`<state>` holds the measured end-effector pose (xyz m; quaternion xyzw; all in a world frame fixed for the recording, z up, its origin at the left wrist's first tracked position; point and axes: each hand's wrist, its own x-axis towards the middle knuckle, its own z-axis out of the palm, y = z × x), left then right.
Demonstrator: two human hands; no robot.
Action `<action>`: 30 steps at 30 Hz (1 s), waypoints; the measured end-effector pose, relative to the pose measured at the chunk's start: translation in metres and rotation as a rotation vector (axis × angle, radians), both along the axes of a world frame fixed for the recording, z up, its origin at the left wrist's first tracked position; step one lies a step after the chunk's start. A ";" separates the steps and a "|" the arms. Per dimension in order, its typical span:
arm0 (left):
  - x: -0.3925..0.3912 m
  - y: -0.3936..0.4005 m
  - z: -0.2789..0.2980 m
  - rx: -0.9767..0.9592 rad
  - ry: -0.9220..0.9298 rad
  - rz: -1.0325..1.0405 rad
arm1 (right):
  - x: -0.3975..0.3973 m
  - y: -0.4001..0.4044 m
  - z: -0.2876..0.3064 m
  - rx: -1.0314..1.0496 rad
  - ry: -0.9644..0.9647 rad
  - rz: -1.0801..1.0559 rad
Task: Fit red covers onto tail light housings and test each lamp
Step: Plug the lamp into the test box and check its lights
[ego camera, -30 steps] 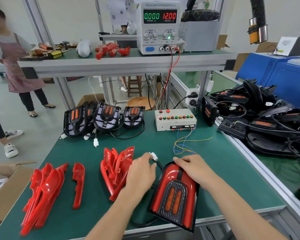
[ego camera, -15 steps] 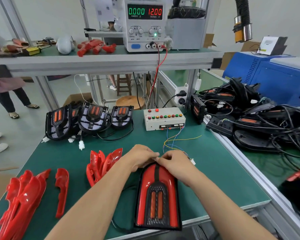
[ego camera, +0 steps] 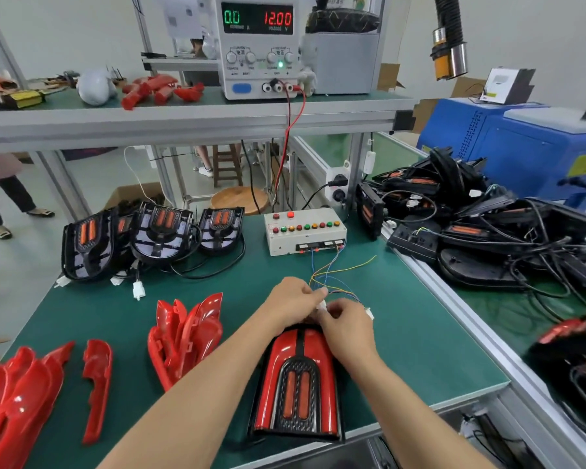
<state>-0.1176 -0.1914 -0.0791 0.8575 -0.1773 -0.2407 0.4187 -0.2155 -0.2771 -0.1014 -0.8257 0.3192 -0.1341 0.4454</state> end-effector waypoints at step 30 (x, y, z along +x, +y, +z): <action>0.003 -0.045 0.012 0.079 -0.464 -0.525 | -0.055 -0.032 -0.035 0.255 -0.332 -0.239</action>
